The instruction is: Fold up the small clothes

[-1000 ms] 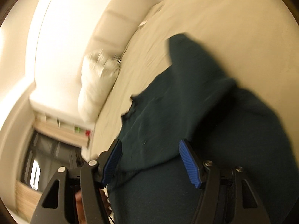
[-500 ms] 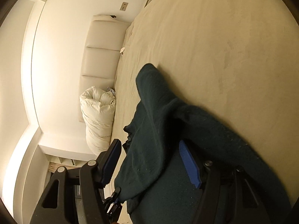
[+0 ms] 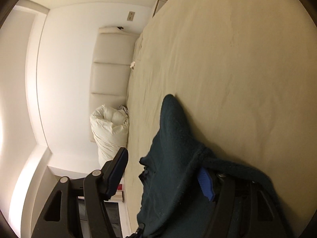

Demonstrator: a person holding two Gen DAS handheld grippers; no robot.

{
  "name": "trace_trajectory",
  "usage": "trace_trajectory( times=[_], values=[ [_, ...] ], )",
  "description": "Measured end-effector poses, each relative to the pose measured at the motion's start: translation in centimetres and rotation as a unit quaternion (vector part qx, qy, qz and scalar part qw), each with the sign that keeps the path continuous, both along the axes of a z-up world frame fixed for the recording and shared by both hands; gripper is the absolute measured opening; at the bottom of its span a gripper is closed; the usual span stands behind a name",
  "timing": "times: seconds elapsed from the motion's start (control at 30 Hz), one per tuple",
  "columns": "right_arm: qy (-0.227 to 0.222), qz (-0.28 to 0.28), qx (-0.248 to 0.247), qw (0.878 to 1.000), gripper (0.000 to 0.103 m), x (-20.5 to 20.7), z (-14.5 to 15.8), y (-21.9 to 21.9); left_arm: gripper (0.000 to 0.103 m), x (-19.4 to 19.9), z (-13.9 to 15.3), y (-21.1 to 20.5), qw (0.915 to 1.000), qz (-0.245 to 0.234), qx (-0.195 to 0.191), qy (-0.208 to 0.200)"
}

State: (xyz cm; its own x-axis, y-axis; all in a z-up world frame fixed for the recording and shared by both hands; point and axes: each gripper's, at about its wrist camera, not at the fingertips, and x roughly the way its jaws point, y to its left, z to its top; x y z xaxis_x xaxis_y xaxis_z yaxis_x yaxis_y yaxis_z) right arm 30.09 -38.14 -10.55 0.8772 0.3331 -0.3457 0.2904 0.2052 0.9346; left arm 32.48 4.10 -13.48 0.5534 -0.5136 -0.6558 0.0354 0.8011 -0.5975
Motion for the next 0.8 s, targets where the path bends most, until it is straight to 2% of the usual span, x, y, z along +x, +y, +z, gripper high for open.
trace_trajectory(
  times=[0.07, 0.13, 0.17, 0.27, 0.4, 0.5, 0.57, 0.63, 0.7, 0.73, 0.8],
  values=[
    [0.006, -0.003, -0.004, 1.000, 0.054, -0.2, -0.7, -0.2, 0.009, 0.7, -0.8, -0.7, 0.9999, -0.007, 0.013, 0.007],
    [0.018, 0.003, -0.022, 1.000, 0.047, 0.0, -1.0, 0.1, 0.009, 1.0, -1.9, -0.2, 0.9997, 0.000, -0.005, 0.022],
    [0.019, 0.007, -0.032, 0.999, 0.046, 0.0, -0.9, 0.2, 0.009, 0.9, -2.3, 0.1, 0.9996, 0.003, -0.014, 0.024],
    [0.029, 0.017, -0.048, 0.998, 0.047, 0.4, -0.4, 0.5, 0.009, 0.7, -2.2, 0.1, 0.9998, -0.002, -0.006, 0.017],
    [0.039, 0.021, -0.060, 0.997, 0.047, 0.7, 0.1, 0.5, 0.010, 0.8, -2.1, 0.2, 0.9996, -0.009, -0.012, 0.024],
    [0.042, 0.023, -0.060, 0.997, 0.047, 0.6, 0.1, 0.4, 0.010, 0.7, -0.6, -0.3, 0.9993, -0.017, 0.013, 0.031],
    [0.049, 0.033, -0.068, 0.996, 0.048, 0.6, 0.3, 0.6, 0.010, -0.1, 1.9, 0.2, 0.9994, -0.007, 0.033, 0.002],
    [0.058, 0.044, -0.076, 0.994, 0.050, 0.5, 0.6, 0.8, 0.010, -1.0, 4.6, 1.0, 0.9964, 0.017, 0.077, -0.031],
    [0.069, 0.058, -0.087, 0.992, 0.056, 0.2, 1.1, 1.2, 0.010, -1.0, 6.2, 0.9, 0.9926, 0.031, 0.109, -0.044],
    [0.075, 0.062, -0.092, 0.991, 0.059, -0.2, 1.3, 1.4, 0.010, -0.9, 6.9, 0.6, 0.9914, 0.030, 0.115, -0.055],
    [0.085, 0.074, -0.099, 0.989, 0.061, -1.2, 1.8, 2.2, 0.010, -0.7, 7.4, -0.8, 0.9910, -0.001, 0.110, -0.075]
  ],
)
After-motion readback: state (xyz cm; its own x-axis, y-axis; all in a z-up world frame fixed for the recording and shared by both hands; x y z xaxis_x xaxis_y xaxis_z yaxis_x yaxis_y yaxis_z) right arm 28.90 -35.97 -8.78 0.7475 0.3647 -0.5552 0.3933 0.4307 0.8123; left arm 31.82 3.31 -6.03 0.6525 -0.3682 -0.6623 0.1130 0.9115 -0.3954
